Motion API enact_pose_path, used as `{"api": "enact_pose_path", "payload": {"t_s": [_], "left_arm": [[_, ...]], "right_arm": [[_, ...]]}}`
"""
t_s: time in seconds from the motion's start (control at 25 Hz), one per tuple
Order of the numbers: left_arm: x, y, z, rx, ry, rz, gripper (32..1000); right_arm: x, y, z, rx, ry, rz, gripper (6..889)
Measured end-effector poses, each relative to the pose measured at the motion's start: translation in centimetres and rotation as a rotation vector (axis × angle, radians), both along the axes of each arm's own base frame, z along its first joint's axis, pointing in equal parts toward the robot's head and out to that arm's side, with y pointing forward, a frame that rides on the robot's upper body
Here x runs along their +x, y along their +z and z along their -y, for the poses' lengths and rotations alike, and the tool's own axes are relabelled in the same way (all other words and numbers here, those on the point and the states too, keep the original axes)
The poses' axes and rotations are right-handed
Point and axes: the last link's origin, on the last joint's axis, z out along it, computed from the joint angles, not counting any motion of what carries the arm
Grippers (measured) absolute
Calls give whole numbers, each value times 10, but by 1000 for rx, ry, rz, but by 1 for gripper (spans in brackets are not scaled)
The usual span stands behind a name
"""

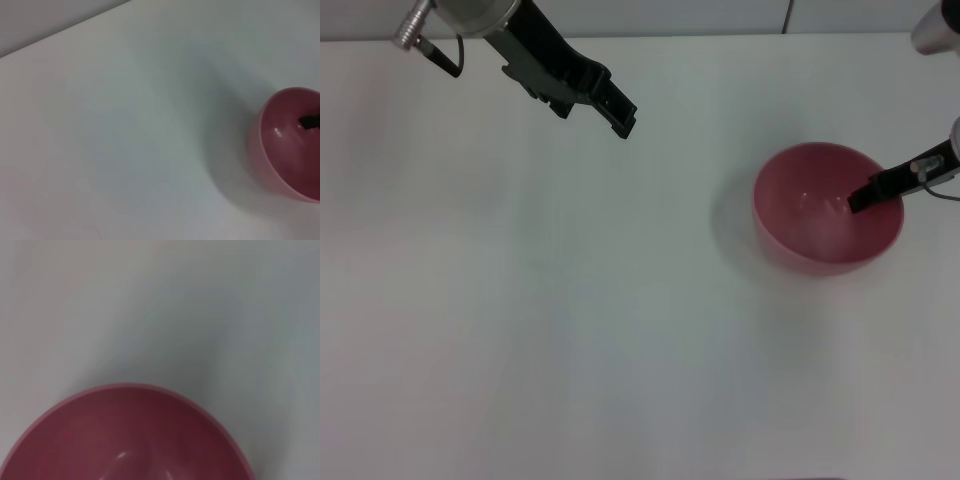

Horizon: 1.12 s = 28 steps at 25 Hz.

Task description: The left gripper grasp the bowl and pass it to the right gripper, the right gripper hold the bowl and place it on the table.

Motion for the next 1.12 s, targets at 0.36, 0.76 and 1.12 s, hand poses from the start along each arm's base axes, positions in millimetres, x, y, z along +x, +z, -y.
{"api": "enact_pose_path", "payload": {"t_s": [0.36,0.76,1.12], "left_arm": [[0,0,-1,4,-2,1,861],[0,0,-1,5,-5,0,861],[-2,-1,-1,3,0,-1,861]], "right_arm": [[-2,0,-1,-1,5,-1,553],[-4,0,-2,-2,10,-1,841],[-5,0,-3,-8,20,0,867]]}}
